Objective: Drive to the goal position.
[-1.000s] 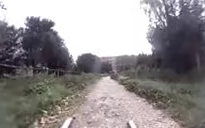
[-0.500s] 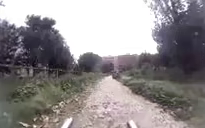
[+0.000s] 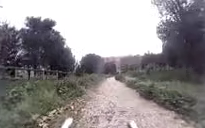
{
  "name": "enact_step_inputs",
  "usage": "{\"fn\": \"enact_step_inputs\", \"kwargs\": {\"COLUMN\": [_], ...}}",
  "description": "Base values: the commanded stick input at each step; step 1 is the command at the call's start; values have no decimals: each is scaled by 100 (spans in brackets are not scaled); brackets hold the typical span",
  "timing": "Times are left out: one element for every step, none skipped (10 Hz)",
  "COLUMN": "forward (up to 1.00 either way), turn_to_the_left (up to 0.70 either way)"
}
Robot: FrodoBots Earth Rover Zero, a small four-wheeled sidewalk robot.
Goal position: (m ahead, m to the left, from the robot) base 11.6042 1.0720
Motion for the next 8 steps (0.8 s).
{"fn": "enact_step_inputs", "kwargs": {"forward": [70,70,70,70,70,70,70,70], "turn_to_the_left": [-5,0,0,0,0,0,0,0]}}
